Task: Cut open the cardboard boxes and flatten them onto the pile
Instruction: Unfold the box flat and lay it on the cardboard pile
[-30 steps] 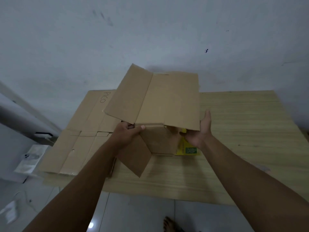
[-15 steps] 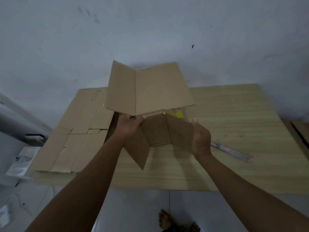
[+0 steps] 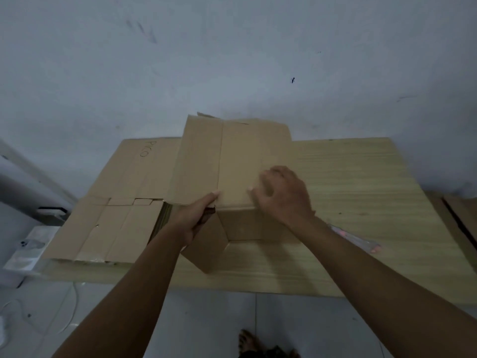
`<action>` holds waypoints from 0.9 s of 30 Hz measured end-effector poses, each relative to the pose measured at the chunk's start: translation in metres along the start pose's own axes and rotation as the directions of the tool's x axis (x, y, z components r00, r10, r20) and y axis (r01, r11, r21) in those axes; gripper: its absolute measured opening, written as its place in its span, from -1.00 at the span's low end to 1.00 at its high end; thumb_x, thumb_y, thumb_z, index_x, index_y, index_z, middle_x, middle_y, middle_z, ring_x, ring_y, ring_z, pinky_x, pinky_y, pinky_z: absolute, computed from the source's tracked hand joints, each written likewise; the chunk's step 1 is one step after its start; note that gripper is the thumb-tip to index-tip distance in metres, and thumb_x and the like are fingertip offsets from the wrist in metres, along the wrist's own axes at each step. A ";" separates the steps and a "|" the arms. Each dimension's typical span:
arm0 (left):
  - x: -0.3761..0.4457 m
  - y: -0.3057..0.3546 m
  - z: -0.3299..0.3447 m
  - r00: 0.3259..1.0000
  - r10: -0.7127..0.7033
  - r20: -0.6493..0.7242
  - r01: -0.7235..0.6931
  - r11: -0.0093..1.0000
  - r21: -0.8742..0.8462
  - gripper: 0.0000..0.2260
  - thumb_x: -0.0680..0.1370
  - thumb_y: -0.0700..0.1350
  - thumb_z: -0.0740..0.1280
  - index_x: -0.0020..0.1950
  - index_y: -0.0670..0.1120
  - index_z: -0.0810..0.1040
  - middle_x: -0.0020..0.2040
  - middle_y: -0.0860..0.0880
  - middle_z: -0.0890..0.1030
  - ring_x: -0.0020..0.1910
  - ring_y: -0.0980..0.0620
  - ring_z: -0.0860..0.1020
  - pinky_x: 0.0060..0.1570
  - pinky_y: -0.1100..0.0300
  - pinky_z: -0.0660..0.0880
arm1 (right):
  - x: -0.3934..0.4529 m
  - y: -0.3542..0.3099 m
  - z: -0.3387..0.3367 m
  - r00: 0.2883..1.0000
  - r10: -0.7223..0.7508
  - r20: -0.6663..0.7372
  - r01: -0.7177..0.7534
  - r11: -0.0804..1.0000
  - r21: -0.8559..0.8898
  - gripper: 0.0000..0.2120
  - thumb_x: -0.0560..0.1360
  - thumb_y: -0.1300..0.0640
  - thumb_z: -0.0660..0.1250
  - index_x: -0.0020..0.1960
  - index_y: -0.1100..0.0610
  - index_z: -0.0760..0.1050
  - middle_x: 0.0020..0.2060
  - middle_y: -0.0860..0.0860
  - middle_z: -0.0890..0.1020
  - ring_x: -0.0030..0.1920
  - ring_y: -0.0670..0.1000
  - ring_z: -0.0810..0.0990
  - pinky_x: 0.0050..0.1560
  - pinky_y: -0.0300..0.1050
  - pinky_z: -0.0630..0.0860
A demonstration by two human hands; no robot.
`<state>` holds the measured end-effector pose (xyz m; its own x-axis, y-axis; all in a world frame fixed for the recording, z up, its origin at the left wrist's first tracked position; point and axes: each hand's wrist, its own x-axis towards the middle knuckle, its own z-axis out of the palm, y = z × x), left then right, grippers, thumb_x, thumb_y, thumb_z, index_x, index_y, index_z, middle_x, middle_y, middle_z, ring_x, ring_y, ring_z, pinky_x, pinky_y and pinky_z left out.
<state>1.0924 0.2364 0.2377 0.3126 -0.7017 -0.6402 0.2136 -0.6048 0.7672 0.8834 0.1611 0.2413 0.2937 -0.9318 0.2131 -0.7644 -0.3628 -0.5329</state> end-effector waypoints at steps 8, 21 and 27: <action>-0.013 0.017 0.004 0.679 0.381 -0.627 -0.200 0.919 0.341 0.17 0.31 0.09 0.66 0.65 -0.14 -0.06 0.60 -0.23 0.12 0.55 -0.23 0.23 0.42 -0.11 0.32 | 0.008 -0.022 0.018 0.950 -0.114 0.291 0.158 0.979 -0.130 -0.42 0.56 -0.30 0.20 0.52 -0.12 0.32 0.59 -0.03 0.19 0.58 0.03 0.10 0.53 0.24 0.03; 0.078 0.119 0.016 0.717 0.696 0.028 -0.194 0.161 0.968 -0.30 0.52 0.35 0.28 0.57 0.04 0.29 0.64 -0.11 0.14 0.63 -0.12 0.00 0.55 -0.24 -0.05 | 0.064 -0.009 0.033 0.948 -0.318 -0.001 0.318 0.948 -0.032 -0.69 0.50 -0.20 0.36 -0.23 0.02 0.61 -0.27 -0.08 0.57 -0.19 0.02 0.53 -0.18 -0.03 0.44; 0.159 0.179 0.038 0.719 0.673 0.172 -0.299 0.076 0.951 -0.33 0.53 0.38 0.16 0.44 -0.06 0.47 0.46 -0.14 0.45 0.48 -0.13 0.34 0.45 -0.22 0.22 | 0.116 -0.004 0.033 0.992 -0.034 -0.124 0.055 0.984 0.170 -0.66 0.51 -0.22 0.26 -0.27 0.00 0.53 -0.31 -0.07 0.57 -0.27 0.01 0.54 -0.24 -0.08 0.45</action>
<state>1.1456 0.0024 0.2717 0.2090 -0.9767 0.0496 -0.9577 -0.1941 0.2126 0.9394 0.0537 0.2408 0.2459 -0.9111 0.3306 -0.6388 -0.4089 -0.6517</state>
